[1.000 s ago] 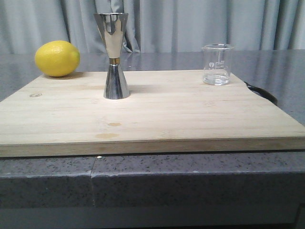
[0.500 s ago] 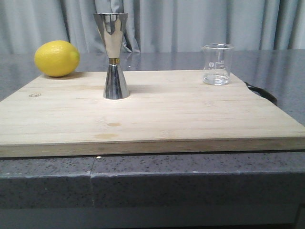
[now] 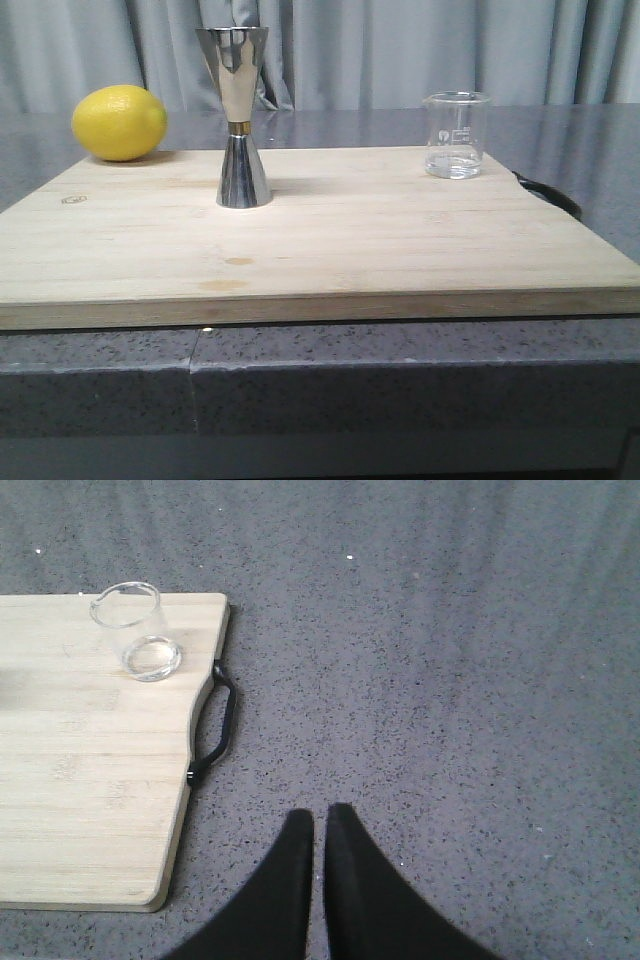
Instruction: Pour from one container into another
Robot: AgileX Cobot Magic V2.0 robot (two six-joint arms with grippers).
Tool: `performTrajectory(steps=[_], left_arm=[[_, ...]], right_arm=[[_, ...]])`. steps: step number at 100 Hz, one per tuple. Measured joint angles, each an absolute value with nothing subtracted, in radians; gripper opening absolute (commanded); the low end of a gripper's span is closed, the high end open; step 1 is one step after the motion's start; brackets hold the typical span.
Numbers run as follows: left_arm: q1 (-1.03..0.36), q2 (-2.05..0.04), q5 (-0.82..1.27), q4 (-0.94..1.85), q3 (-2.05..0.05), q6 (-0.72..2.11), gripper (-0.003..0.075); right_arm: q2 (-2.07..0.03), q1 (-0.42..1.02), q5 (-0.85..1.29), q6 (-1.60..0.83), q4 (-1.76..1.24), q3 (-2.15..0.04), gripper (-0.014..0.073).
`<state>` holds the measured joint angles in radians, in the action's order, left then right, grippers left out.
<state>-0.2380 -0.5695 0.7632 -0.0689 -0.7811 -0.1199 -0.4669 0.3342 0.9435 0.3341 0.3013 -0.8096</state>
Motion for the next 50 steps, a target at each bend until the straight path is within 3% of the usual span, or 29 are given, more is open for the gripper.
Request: performTrajectory(steps=[50], left_arm=[[-0.238, -0.570, 0.763, -0.069, -0.781, -0.120, -0.0019]], right_arm=[[-0.467, 0.334, 0.914, 0.334, 0.305, -0.810, -0.0064]])
